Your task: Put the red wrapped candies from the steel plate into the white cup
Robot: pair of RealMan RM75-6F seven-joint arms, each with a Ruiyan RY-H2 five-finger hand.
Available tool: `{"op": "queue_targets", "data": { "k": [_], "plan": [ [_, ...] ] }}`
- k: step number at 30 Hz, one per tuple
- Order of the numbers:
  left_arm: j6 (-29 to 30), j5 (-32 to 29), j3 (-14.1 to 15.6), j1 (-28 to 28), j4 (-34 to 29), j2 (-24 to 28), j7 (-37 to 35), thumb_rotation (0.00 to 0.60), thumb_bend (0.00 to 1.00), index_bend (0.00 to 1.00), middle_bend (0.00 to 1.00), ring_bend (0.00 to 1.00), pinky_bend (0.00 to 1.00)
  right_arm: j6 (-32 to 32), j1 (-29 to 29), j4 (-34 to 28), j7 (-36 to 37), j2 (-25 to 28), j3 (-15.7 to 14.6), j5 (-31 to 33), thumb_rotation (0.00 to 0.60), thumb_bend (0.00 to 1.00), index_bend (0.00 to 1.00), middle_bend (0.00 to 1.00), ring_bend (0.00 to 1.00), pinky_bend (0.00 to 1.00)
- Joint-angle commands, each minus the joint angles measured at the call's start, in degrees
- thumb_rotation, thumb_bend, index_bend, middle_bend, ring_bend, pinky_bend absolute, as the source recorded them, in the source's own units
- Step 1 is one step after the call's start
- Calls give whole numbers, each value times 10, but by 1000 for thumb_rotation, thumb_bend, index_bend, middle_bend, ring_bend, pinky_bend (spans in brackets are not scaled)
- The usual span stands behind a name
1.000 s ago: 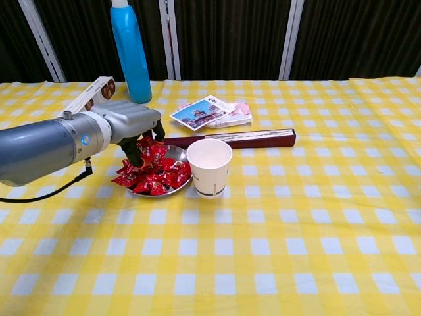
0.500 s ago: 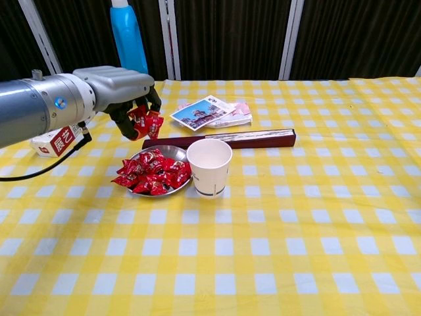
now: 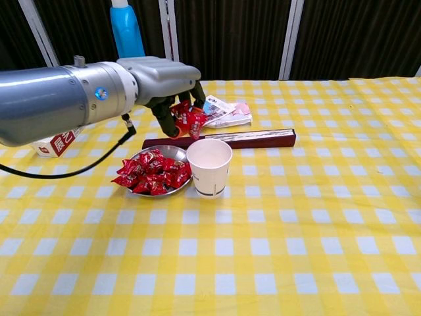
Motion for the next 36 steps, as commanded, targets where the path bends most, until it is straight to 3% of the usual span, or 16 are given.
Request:
{"op": "queue_targets", "data": {
  "k": [1,8,13,21,36],
  "plan": [
    [-1,-15,-2,-15,13,-19,13,600,451,561,685,887,972,0,0,0,1,0,0,-1,600,388,0,0,0,0],
    [1,-36,0,-31,31,-40,28,600,427,548,666,887,972,3,0,-1,6,2,1,-1,600,388,0,0,0,0],
    [4,-38,-2,-38,31,-42,28,600,351,501,598,887,972,5,0,-1,8,2,2,-2,600,388,0,0,0,0],
    [5,-26,-2,-43,29,-47,19,600,337,460,537,887,972,5,-1,-1,8,2,2,-2,600,387,0,0,0,0],
    [19,-31,10,-33,-2,-13,16,600,313,369,460,880,972,8,-2,-1,8,2,2,-4,600,388,0,0,0,0]
  ]
}}
